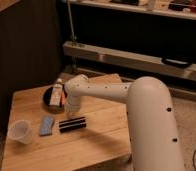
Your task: Push the eraser across the table
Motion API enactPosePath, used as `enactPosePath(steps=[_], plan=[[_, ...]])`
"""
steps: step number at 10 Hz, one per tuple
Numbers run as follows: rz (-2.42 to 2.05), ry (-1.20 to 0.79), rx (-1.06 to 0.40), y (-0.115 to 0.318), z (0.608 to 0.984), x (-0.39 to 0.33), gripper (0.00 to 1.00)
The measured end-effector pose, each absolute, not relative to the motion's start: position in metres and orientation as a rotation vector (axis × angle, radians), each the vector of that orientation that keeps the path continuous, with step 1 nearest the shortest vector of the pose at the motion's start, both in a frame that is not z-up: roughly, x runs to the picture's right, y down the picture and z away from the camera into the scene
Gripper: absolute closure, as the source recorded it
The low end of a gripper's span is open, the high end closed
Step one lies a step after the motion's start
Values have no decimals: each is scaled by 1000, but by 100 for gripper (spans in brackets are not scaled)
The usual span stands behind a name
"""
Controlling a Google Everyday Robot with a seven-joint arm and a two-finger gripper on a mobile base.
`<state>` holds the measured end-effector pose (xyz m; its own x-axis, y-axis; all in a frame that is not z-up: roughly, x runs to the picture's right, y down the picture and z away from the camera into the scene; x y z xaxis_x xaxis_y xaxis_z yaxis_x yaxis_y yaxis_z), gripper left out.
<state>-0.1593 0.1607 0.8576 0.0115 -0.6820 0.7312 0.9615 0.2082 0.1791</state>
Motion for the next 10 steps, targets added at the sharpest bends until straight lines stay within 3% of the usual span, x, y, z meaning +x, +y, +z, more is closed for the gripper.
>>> enactPosePath(steps=[10], plan=[[-1365, -906, -474, 198, 835, -155, 100]])
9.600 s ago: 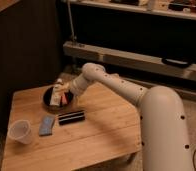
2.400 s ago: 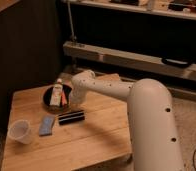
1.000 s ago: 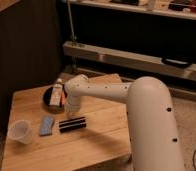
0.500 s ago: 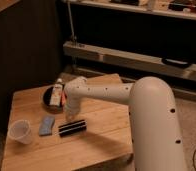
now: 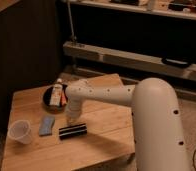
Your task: Push the eraser across the table
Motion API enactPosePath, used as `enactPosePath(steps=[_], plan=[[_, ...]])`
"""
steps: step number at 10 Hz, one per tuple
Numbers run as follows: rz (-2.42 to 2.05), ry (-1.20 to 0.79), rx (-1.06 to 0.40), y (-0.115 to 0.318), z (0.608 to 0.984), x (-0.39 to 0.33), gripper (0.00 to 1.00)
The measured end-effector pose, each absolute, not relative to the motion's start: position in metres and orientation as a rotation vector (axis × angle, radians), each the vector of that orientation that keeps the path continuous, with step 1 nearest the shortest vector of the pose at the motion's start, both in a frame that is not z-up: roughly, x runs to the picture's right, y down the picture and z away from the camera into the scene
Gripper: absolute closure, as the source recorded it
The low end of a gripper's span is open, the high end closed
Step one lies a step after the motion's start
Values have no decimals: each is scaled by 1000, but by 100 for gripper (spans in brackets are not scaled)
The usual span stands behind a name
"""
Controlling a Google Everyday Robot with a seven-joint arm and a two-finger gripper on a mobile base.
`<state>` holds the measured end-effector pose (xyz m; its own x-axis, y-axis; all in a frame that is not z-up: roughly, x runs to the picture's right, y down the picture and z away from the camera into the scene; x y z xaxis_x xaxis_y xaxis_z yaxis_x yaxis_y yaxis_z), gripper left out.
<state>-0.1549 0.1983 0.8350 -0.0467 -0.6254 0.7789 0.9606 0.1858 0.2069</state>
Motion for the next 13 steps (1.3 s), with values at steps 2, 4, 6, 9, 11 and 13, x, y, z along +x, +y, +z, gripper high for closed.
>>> enactPosePath(steps=[2, 4, 6, 9, 11, 13], plan=[[-1364, -937, -486, 210, 823, -155, 100], [-1363, -960, -495, 226, 809, -159, 100], [-1356, -970, -500, 243, 792, -157, 100], [-1344, -975, -525, 256, 784, -151, 100], [-1333, -974, -546, 264, 782, -146, 100], [-1331, -977, -563, 273, 775, -141, 100]])
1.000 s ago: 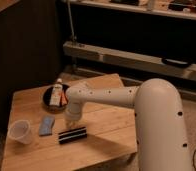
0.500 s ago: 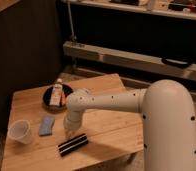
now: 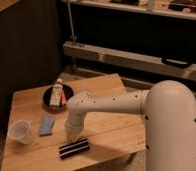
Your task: Push the eraser across the table
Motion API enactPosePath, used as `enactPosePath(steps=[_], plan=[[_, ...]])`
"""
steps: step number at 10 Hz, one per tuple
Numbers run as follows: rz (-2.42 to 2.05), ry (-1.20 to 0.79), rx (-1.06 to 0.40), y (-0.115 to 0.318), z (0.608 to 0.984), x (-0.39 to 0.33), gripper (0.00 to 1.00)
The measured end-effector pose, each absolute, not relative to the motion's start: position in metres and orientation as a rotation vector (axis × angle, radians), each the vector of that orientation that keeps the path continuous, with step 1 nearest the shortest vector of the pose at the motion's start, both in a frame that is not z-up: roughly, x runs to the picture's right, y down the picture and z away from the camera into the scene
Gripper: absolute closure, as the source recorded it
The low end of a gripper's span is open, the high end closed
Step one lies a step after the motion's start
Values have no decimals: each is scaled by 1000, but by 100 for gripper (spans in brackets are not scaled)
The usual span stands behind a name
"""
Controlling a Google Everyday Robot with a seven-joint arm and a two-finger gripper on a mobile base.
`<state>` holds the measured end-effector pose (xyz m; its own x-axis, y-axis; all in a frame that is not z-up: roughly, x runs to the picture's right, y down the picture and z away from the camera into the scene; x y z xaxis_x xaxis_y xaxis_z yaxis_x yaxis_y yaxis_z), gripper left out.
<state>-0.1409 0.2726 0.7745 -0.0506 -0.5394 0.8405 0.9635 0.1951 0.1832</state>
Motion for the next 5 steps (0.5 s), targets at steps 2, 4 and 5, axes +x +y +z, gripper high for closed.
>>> enactPosePath(steps=[2, 4, 5], plan=[[-1323, -984, -561, 280, 765, -138, 100], [-1307, -983, -558, 283, 759, -134, 100], [-1308, -984, -558, 283, 759, -135, 98]])
